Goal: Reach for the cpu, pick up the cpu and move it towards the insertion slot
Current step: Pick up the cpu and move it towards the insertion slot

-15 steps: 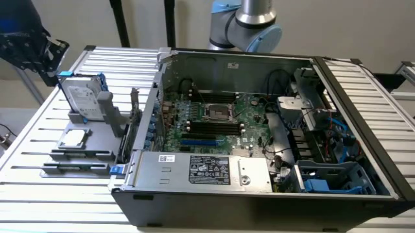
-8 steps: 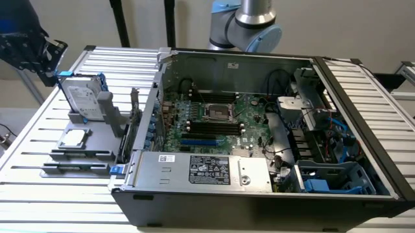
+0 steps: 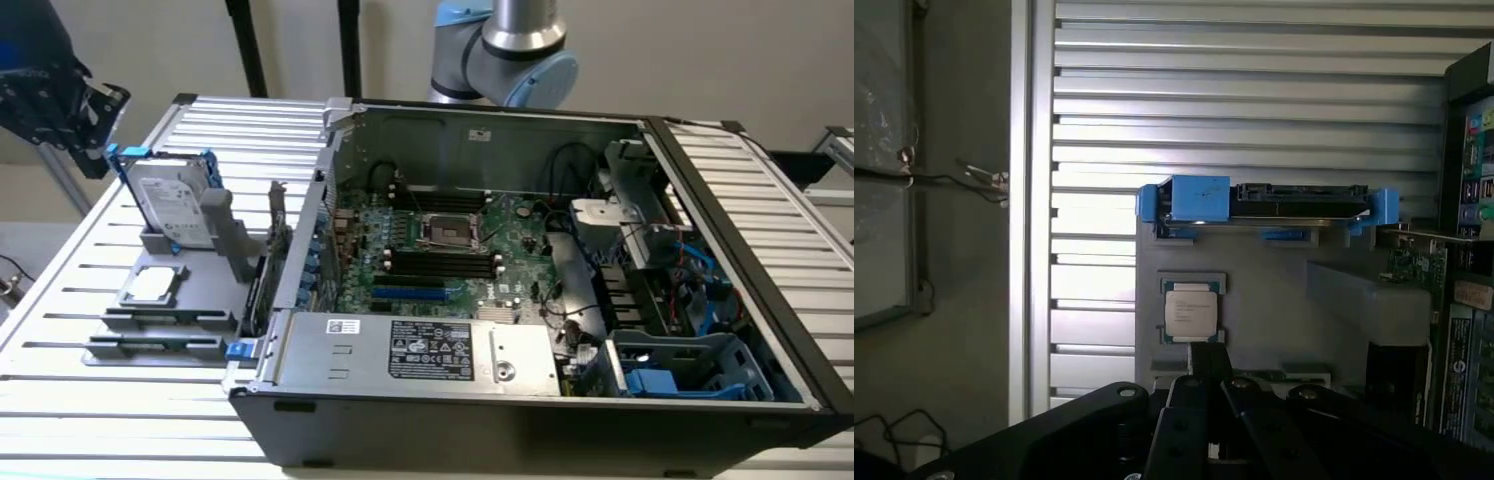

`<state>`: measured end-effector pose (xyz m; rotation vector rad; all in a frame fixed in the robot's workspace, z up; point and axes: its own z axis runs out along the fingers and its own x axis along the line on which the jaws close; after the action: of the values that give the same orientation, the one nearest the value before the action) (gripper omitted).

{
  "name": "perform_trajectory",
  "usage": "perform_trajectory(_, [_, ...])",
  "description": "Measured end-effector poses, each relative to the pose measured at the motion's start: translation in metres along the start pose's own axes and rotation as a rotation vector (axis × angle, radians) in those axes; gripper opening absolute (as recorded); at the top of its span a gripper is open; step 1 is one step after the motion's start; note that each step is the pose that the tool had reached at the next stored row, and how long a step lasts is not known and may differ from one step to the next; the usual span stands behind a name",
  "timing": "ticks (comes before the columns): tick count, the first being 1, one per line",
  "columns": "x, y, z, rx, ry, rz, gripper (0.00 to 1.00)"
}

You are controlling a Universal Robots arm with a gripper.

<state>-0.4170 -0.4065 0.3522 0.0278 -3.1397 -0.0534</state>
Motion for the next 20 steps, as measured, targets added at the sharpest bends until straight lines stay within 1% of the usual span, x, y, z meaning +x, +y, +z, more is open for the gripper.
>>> perform_trajectory(2, [0.0024,0.0000,0.0004,0.0004,0.0001,0.000,0.11])
perform_trajectory(8, [0.0026,0.0000,0.0005,0.0004,0.0000,0.000,0.12])
perform_trajectory(10, [0.0026,0.0000,0.0005,0.0004,0.0000,0.000,0.24])
perform_trajectory(11, [0.0026,0.0000,0.0005,0.0004,0.0001,0.000,0.24])
perform_trajectory(12, [0.0026,0.0000,0.0005,0.0004,0.0000,0.000,0.30])
perform_trajectory(13, [0.0026,0.0000,0.0005,0.0004,0.0000,0.000,0.30])
perform_trajectory(16, [0.0026,0.0000,0.0005,0.0004,0.0001,0.000,0.47])
perform_trajectory(17, [0.0026,0.0000,0.0005,0.0005,0.0001,0.000,0.47])
perform_trajectory(19, [0.0027,-0.0004,0.0009,0.0004,0.0000,0.000,0.59])
perform_trajectory(20, [0.0026,-0.0008,0.0013,0.0002,-0.0001,0.000,0.59])
